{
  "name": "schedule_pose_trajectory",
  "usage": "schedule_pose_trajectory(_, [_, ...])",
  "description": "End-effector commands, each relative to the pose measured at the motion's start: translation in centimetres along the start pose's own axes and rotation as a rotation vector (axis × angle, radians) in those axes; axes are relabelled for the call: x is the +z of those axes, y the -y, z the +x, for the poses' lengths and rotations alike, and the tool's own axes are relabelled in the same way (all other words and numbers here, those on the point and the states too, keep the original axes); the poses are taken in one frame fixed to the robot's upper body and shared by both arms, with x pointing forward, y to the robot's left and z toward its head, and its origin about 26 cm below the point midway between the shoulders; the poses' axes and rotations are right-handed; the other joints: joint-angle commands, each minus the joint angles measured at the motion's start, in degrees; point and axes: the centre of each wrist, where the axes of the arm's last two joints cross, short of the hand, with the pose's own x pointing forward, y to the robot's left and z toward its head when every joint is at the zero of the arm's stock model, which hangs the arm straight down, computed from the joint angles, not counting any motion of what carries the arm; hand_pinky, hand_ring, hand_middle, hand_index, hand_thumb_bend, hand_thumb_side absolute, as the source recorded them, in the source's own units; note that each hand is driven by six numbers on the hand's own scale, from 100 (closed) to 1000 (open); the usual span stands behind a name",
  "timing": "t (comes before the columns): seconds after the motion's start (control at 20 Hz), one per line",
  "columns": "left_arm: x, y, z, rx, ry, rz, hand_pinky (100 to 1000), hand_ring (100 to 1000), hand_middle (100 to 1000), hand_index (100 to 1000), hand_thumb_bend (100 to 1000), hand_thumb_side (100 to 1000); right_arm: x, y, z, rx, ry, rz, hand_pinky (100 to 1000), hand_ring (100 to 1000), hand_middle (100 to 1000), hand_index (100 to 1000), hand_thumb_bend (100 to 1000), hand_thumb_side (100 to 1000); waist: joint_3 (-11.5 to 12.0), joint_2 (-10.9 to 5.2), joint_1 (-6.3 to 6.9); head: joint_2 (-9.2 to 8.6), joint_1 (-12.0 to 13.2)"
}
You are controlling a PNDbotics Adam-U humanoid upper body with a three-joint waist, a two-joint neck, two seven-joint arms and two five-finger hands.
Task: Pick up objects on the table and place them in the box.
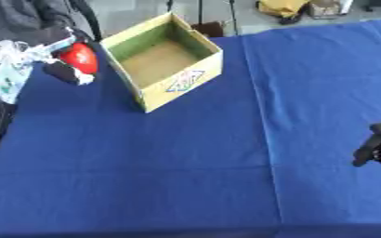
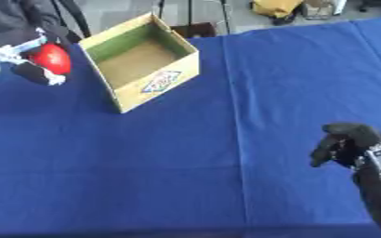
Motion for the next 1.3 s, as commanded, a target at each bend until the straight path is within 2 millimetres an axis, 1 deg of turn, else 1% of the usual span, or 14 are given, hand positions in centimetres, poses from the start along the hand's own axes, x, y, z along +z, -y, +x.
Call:
schedule_pose_trajectory(0.05, [0.4,-3.2,-0.5,-0.029,-0.018,0.077,148,462,615,789,100,160,-0.4,0.2,0.9,0.031,0.024,0.035,488,532,511,714,100,800,-0.8,-0.31,0.3,-0.64,0.91])
schedule_pose_trajectory(0.2, [-0.2,-4.0,-0.1,-0.042,-0.02,0.117,152,467,616,789,100,157,-0.7,0.1,1.1,0.039,0.031,0.056,488,532,511,714,100,805,-2.59,0.25,1.14,-1.23,1.68])
schedule_pose_trajectory(0.35, [-0.8,-4.1,0.1,-0.048,-0.019,0.135,157,470,616,787,100,159,-1.0,0.0,1.3,0.046,0.038,0.076,488,532,511,714,100,822,-4.44,0.89,2.0,-1.91,2.55])
schedule_pose_trajectory(0.5, [-1.2,-3.6,0.0,-0.046,-0.022,0.149,155,468,611,779,100,161,-1.4,-0.1,1.4,0.05,0.045,0.093,488,533,511,714,100,835,-6.31,1.5,2.69,-2.75,3.36])
schedule_pose_trajectory(0.7, [-1.7,-1.9,-0.4,-0.034,-0.038,0.126,162,470,613,779,101,169,-1.7,-0.2,1.6,0.056,0.057,0.105,488,533,510,714,100,853,-8.54,2.51,3.46,-3.95,4.3])
schedule_pose_trajectory(0.85, [-2.1,-0.7,-0.3,-0.028,-0.044,0.122,166,472,611,779,105,172,-1.9,-0.3,1.7,0.061,0.061,0.106,487,533,510,714,100,880,-9.47,3.19,3.92,-4.49,4.59])
schedule_pose_trajectory(1.1, [-2.8,1.4,0.3,-0.036,-0.027,0.077,199,496,625,789,143,185,-2.1,-0.4,1.8,0.067,0.066,0.107,487,533,510,714,100,881,-9.88,3.76,4.3,-4.67,4.52])
schedule_pose_trajectory(1.25, [-3.0,2.0,0.5,-0.048,-0.028,0.05,239,518,646,795,196,187,-2.1,-0.4,1.8,0.067,0.066,0.108,487,533,510,714,100,878,-9.87,3.74,4.26,-4.82,4.46])
schedule_pose_trajectory(1.3, [-3.0,2.2,0.5,-0.05,-0.029,0.049,266,533,660,799,259,223,-2.1,-0.4,1.8,0.067,0.065,0.107,487,533,510,714,100,878,-9.81,3.7,4.22,-4.86,4.4])
